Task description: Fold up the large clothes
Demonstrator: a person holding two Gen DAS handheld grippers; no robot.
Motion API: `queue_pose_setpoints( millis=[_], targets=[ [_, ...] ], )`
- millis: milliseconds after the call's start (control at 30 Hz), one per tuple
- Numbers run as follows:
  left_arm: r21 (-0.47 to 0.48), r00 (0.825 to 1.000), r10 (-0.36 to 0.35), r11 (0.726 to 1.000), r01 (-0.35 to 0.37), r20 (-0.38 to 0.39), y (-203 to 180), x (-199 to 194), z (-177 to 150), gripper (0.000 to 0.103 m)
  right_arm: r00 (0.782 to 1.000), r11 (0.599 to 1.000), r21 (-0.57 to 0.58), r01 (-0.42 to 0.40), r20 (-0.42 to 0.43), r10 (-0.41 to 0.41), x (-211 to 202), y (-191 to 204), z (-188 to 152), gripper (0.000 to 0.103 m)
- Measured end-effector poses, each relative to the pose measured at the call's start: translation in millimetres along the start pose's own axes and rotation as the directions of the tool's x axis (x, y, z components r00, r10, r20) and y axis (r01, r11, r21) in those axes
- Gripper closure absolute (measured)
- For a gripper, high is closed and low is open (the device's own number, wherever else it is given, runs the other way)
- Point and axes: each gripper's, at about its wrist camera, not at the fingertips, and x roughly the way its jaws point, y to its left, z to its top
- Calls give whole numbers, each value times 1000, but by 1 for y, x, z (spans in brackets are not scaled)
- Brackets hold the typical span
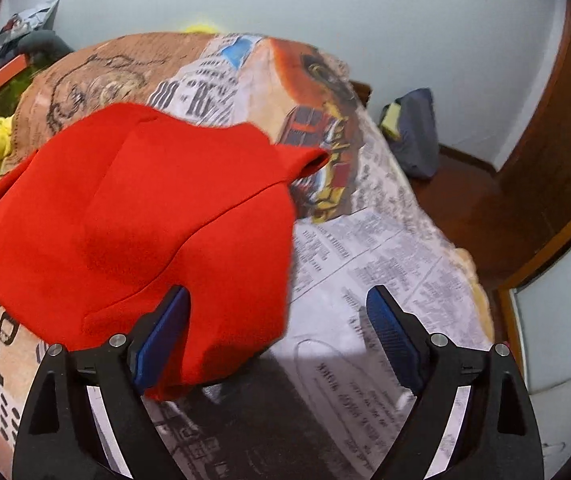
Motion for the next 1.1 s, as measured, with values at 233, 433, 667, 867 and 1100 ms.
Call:
queue_pose_setpoints(
  millis=[233, 433, 667, 867, 1100],
  targets=[
    [-47, 996, -74, 996, 76, 55, 19, -44, 11, 61, 999, 1000, 5, 0, 49, 0, -26, -18, 15, 16],
    [-11, 991, -124, 992, 125, 40, -7, -33, 44, 42, 986, 986, 37, -162, 44, 161, -23, 8, 27, 15],
    [42, 997, 65, 997, -63, -51, -40, 42, 95, 42, 982, 981, 23, -191, -1, 191, -7, 29, 23, 15],
    [-54, 977, 212, 976, -213, -17, 2, 54, 137, 37, 995, 995, -30, -94, -13, 94, -8, 15, 15, 15],
    [-59, 987, 158, 986, -156, 26, 22, 10, 113, 37, 990, 989, 33, -141, 16, 141, -19, -13, 12, 16]
  ],
)
